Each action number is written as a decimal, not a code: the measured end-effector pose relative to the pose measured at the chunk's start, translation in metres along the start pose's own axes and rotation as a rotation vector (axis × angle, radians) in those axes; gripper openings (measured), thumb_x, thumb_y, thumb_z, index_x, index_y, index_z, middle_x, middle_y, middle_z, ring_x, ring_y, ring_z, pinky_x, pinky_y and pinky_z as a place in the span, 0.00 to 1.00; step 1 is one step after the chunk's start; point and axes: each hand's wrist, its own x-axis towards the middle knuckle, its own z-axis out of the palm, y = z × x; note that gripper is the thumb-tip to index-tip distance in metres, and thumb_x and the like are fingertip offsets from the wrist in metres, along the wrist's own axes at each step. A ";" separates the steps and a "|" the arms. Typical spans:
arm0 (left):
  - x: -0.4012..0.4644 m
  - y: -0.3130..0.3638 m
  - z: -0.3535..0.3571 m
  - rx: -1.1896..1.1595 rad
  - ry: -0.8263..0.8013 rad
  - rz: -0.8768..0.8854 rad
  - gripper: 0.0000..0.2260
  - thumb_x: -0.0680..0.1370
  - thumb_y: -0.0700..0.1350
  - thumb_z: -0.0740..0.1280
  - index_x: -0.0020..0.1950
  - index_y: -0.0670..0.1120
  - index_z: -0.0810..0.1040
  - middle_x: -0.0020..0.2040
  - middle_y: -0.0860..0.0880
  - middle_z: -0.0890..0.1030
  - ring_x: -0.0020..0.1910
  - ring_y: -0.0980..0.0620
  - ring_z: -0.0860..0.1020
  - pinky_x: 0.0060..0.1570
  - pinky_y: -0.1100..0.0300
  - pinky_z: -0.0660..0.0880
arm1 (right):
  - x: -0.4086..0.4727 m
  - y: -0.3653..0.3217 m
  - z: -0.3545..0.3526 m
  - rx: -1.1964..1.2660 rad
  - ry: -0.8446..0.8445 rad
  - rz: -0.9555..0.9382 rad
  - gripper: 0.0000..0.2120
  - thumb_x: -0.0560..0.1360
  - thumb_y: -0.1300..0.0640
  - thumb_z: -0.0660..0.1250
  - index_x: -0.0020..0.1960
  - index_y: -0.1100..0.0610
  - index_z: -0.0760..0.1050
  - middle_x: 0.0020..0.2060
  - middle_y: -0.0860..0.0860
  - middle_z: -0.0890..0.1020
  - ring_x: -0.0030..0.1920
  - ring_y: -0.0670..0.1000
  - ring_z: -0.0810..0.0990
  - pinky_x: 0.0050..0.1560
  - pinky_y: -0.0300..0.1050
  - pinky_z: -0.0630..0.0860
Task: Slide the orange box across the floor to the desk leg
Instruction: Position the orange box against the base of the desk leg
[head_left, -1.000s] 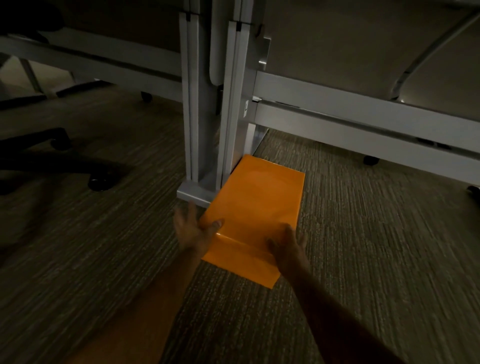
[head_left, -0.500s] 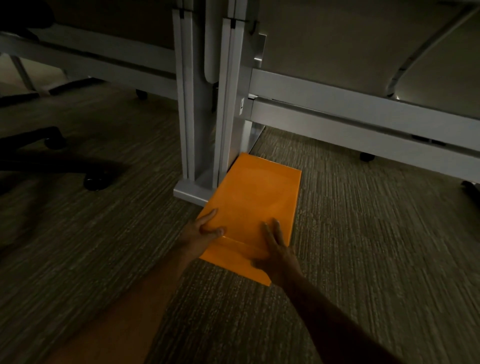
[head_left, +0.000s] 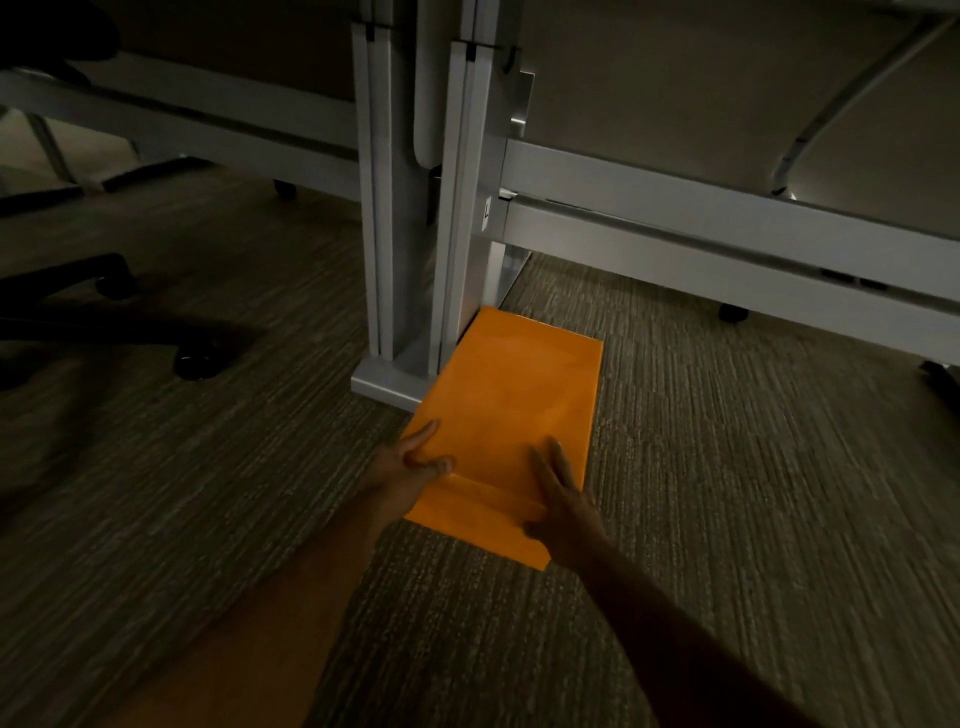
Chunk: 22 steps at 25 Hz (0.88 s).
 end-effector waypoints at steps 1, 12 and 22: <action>-0.004 -0.003 0.000 -0.001 -0.005 0.006 0.30 0.75 0.52 0.76 0.75 0.62 0.69 0.79 0.48 0.63 0.76 0.44 0.63 0.73 0.54 0.62 | -0.005 0.002 0.002 0.004 -0.004 -0.011 0.57 0.72 0.53 0.76 0.80 0.46 0.32 0.80 0.51 0.33 0.78 0.66 0.57 0.71 0.63 0.68; -0.002 -0.026 0.000 0.024 -0.002 0.049 0.29 0.73 0.60 0.74 0.71 0.73 0.67 0.80 0.47 0.61 0.76 0.43 0.63 0.73 0.43 0.65 | -0.010 0.002 0.010 -0.022 0.033 0.011 0.59 0.73 0.52 0.75 0.77 0.39 0.28 0.78 0.46 0.28 0.72 0.64 0.69 0.63 0.59 0.77; 0.025 -0.010 0.003 -0.022 -0.031 0.029 0.30 0.75 0.56 0.74 0.74 0.68 0.67 0.78 0.49 0.64 0.74 0.44 0.66 0.61 0.57 0.66 | 0.013 -0.001 -0.006 0.019 0.023 0.051 0.57 0.73 0.53 0.76 0.79 0.41 0.32 0.80 0.46 0.32 0.75 0.65 0.64 0.67 0.61 0.73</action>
